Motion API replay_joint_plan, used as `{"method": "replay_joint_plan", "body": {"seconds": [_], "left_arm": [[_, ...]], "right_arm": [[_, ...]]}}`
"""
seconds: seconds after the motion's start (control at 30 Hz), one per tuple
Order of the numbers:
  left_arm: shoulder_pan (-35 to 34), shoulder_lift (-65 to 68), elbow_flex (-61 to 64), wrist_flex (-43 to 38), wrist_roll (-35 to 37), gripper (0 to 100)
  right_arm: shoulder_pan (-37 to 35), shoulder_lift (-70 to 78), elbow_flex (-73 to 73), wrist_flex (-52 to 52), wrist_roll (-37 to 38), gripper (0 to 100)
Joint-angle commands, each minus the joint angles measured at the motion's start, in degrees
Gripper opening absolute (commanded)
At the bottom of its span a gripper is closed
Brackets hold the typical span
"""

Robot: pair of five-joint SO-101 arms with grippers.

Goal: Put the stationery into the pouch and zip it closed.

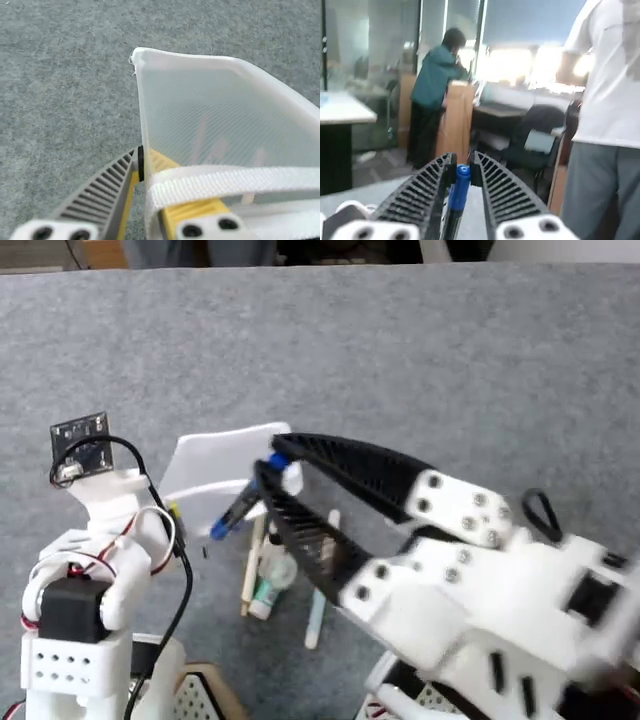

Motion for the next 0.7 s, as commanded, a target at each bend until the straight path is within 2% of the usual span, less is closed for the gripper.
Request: {"method": "replay_joint_plan", "body": {"seconds": [0.0, 0.2, 0.43, 0.67], "left_arm": [[0.7, 0.1, -3.3, -1.3, 1.0, 3], [1.0, 0.0, -7.8, -0.8, 1.1, 3], [1.1, 0.0, -8.5, 0.8, 1.1, 3], [1.1, 0.0, -8.4, 0.8, 1.1, 3]], "right_arm": [[-2.0, 3.1, 1.5, -1.3, 0.3, 1.2], [-1.8, 3.6, 7.3, -6.3, 0.5, 1.2], [-1.8, 3.6, 11.1, -11.1, 8.4, 1.2], [-1.8, 3.8, 11.5, -14.9, 8.9, 1.2]]}}
